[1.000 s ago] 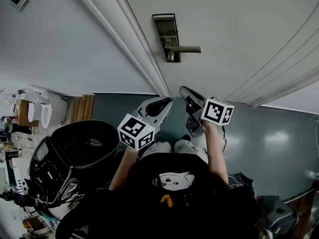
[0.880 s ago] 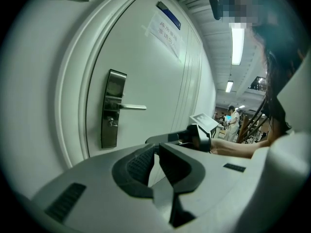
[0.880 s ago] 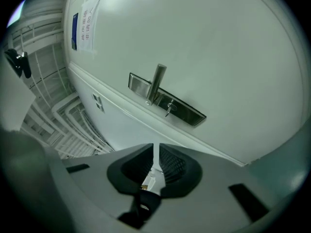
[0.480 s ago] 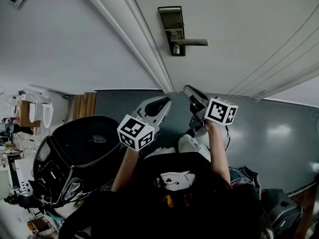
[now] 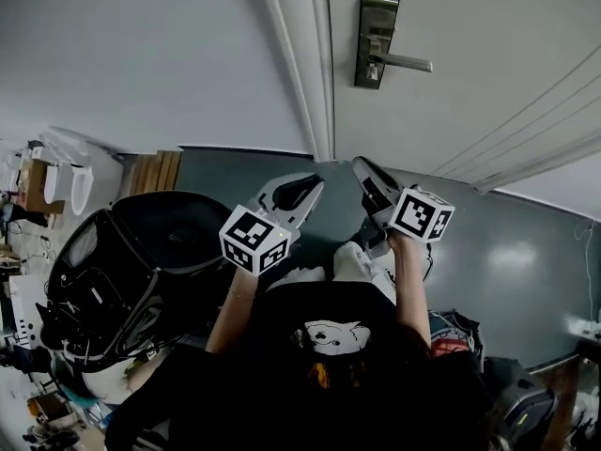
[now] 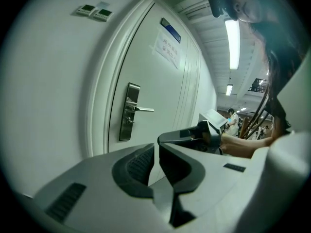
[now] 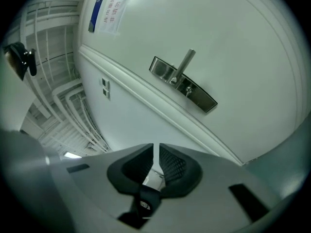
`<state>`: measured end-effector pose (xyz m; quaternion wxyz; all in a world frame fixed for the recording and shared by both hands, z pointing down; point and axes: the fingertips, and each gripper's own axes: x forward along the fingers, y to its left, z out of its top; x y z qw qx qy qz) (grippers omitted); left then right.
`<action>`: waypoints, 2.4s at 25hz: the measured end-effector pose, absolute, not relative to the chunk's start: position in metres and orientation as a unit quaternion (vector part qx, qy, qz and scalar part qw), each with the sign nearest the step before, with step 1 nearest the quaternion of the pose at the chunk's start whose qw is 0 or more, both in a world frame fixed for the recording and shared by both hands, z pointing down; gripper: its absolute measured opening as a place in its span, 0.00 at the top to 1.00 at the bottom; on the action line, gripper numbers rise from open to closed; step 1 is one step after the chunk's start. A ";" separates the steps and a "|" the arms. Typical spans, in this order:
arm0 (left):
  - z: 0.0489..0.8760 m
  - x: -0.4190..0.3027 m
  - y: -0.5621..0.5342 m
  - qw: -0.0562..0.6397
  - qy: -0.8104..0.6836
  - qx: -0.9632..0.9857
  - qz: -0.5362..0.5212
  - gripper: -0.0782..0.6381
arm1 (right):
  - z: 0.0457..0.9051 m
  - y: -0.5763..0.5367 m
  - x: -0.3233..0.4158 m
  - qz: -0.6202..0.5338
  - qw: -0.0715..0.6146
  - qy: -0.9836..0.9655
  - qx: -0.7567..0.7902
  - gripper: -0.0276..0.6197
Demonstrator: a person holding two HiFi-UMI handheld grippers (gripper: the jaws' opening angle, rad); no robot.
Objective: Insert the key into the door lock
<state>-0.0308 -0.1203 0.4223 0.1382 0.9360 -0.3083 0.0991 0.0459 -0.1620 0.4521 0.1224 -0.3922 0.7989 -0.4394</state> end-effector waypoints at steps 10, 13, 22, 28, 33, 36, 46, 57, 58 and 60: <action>0.414 -0.061 -0.044 0.136 -0.269 0.950 0.084 0.84 | 0.431 -0.077 0.007 -0.397 0.116 0.802 -0.431 0.92; 0.409 -0.058 -0.024 0.134 -0.249 0.956 0.081 0.84 | 0.426 -0.055 0.004 -0.386 0.118 0.799 -0.447 0.92; 0.409 -0.048 -0.003 0.137 -0.200 0.968 0.071 0.84 | 0.424 -0.024 0.012 -0.353 0.108 0.781 -0.504 0.92; 0.404 -0.051 0.005 0.134 -0.178 0.972 0.069 0.84 | 0.418 -0.007 0.013 -0.333 0.107 0.769 -0.535 0.93; 0.414 -0.019 0.030 0.126 -0.161 0.977 0.066 0.84 | 0.427 0.023 0.043 -0.318 0.111 0.763 -0.551 0.94; 0.416 -0.015 0.038 0.123 -0.155 0.978 0.064 0.84 | 0.430 0.033 0.046 -0.311 0.109 0.763 -0.556 0.94; 0.404 -0.029 0.051 0.111 -0.149 0.981 0.059 0.84 | 0.411 0.047 0.044 -0.280 0.094 0.765 -0.572 0.94; 0.410 -0.027 0.053 0.108 -0.144 0.981 0.069 0.84 | 0.403 0.050 0.072 -0.252 0.067 0.759 -0.596 0.94; 0.412 -0.026 0.053 0.106 -0.145 0.981 0.072 0.84 | 0.404 0.052 0.075 -0.251 0.065 0.759 -0.598 0.94; 0.415 -0.023 0.054 0.103 -0.144 0.981 0.076 0.84 | 0.404 0.055 0.082 -0.246 0.060 0.757 -0.603 0.94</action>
